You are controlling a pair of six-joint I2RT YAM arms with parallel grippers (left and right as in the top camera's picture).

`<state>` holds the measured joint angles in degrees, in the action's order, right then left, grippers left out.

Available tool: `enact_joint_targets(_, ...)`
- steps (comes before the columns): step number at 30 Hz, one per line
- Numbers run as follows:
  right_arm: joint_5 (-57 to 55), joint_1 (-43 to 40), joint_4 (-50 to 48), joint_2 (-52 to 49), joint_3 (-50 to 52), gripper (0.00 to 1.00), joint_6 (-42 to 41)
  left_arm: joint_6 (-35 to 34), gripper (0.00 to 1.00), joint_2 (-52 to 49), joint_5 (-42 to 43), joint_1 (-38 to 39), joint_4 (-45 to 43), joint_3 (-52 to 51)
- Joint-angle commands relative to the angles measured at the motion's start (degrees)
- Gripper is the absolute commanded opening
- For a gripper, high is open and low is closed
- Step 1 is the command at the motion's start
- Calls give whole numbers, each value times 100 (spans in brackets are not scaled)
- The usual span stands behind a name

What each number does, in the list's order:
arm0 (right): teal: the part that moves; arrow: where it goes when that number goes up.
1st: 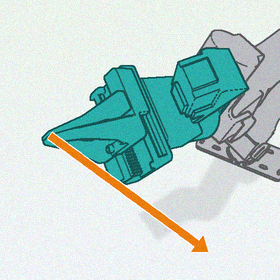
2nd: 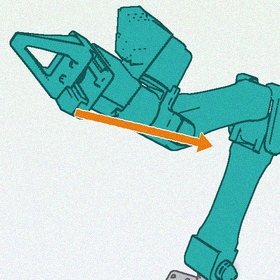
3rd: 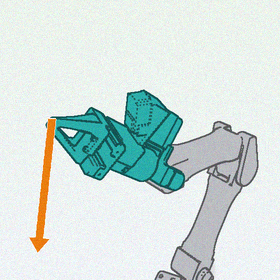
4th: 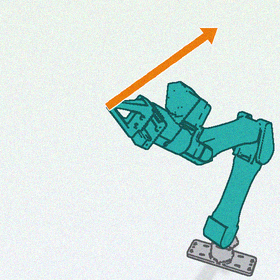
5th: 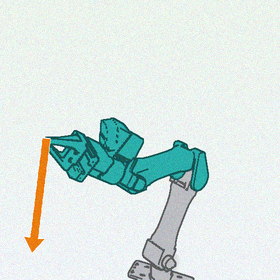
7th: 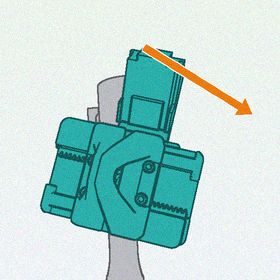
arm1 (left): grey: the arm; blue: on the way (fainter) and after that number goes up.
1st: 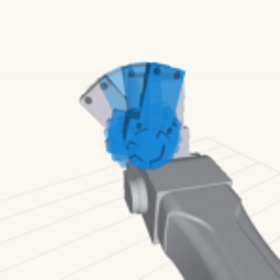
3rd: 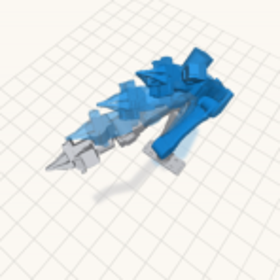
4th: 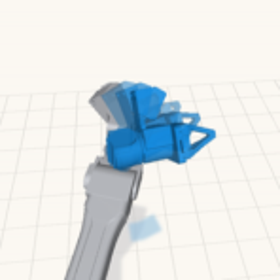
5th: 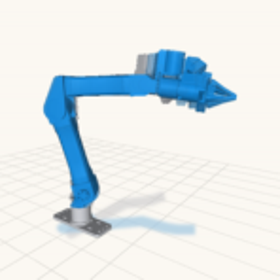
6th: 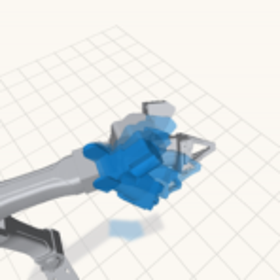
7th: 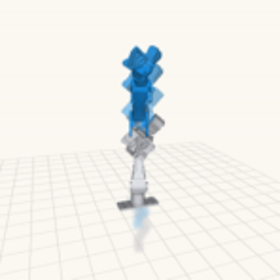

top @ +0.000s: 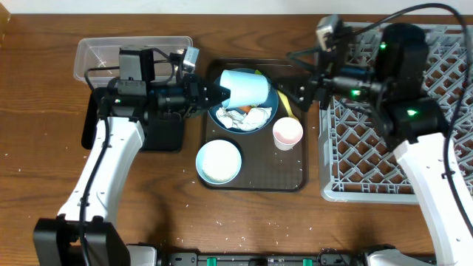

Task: Sort waste into correct bins and load items into the dishwasher rack
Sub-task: 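Lift the light-blue cup and pass it to the right gripper, then carry the light-blue cup with the right gripper and place it in the rack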

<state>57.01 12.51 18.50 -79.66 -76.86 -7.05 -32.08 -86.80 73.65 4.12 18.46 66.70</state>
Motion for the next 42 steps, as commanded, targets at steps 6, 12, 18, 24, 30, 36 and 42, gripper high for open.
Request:
enact_joint_targets(6, 374, 210, -201, -592, -107, 86, -168, -125, 6, 33, 1270, -31, -232, 118)
enact_joint_targets(12, 918, 367, -546, -935, -107, 82, -170, -125, 6, 33, 1270, -31, -232, 118)
enact_joint_targets(18, 1521, 426, -605, -949, -107, 80, -168, -127, 6, 33, 1182, -118, -254, 118)
enact_joint_targets(24, 1786, 431, -643, -951, -105, 81, -166, -240, 6, 33, 1097, -361, -258, 118)
enact_joint_targets(30, 1696, 531, -538, -953, -87, 83, 98, -382, 6, 33, 1102, -470, -304, 118)
enact_joint_targets(36, 992, 734, -527, -955, 68, 85, 94, -614, 6, 33, 1187, -470, -514, 118)
enact_joint_targets(42, 599, 839, -546, -962, 133, 80, 118, -640, 6, 33, 1246, -470, -599, 118)
